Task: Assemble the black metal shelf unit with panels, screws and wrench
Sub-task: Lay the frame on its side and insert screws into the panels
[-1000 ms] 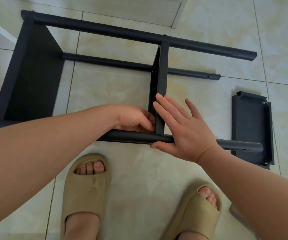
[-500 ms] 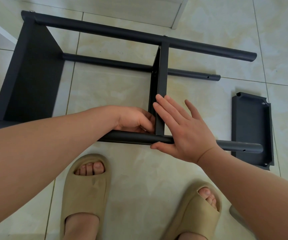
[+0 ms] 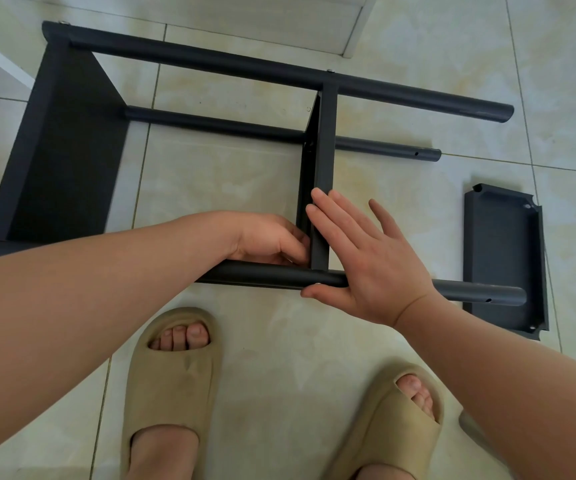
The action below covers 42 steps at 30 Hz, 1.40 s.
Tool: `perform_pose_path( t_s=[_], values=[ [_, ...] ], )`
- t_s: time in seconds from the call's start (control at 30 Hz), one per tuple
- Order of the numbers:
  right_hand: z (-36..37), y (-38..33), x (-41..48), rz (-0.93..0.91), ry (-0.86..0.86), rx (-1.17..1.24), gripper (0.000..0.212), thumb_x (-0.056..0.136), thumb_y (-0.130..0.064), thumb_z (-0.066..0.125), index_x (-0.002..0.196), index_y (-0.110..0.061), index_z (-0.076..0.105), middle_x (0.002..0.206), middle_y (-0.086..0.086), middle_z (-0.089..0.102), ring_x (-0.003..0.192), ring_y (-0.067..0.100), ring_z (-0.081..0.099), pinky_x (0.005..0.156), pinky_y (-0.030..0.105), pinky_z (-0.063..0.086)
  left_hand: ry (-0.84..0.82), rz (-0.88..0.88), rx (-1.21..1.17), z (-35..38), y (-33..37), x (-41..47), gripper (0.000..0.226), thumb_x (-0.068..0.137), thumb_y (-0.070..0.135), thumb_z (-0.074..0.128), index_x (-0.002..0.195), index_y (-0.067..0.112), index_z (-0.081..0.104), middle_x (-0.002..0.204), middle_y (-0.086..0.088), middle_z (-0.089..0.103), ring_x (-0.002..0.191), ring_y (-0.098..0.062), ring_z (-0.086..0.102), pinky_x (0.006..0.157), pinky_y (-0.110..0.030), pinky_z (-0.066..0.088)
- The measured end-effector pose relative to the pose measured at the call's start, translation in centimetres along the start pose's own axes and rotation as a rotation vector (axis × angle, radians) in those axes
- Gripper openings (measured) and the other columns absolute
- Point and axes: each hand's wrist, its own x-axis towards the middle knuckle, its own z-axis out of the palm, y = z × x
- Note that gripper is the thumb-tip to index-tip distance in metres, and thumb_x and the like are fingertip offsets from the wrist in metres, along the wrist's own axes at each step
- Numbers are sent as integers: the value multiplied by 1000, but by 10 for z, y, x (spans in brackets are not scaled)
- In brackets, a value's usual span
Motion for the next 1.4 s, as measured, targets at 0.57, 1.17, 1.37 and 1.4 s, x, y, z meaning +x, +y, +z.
perform_pose_path(
  t_s=[0.57, 1.17, 1.37, 1.4],
  values=[
    [-1, 0, 0, -1, -9, -2, 97, 90, -81, 32, 158, -12, 30, 168, 1, 18, 155, 19, 17, 120, 59, 24, 4, -16, 19, 2, 3, -3, 34, 78, 5, 64, 111, -2, 60, 101, -24, 57, 94, -33, 58, 91, -40, 48],
    [0, 0, 0, 0, -7, 0, 97, 90, -81, 32, 159, -13, 29, 168, 1, 18, 155, 19, 16, 119, 59, 25, 7, 39, -16, 2, 3, -2, 20, 92, -12, 48, 92, 5, 60, 70, -4, 65, 61, -13, 65, 62, -23, 53],
    [0, 0, 0, 0, -7, -1, 97, 90, -81, 33, 159, -13, 29, 168, 1, 18, 155, 19, 16, 119, 60, 25, 25, 26, 34, 3, 3, -1, 15, 93, 3, 55, 103, 2, 66, 97, -15, 70, 85, -23, 69, 80, -33, 55],
    [0, 0, 0, 1, -7, 1, 97, 89, -81, 33, 159, -13, 30, 168, 1, 18, 155, 18, 16, 119, 60, 25, 51, 23, 82, 4, 3, -2, 12, 93, 4, 57, 100, 3, 67, 94, -14, 70, 81, -22, 69, 78, -32, 55]
  ],
)
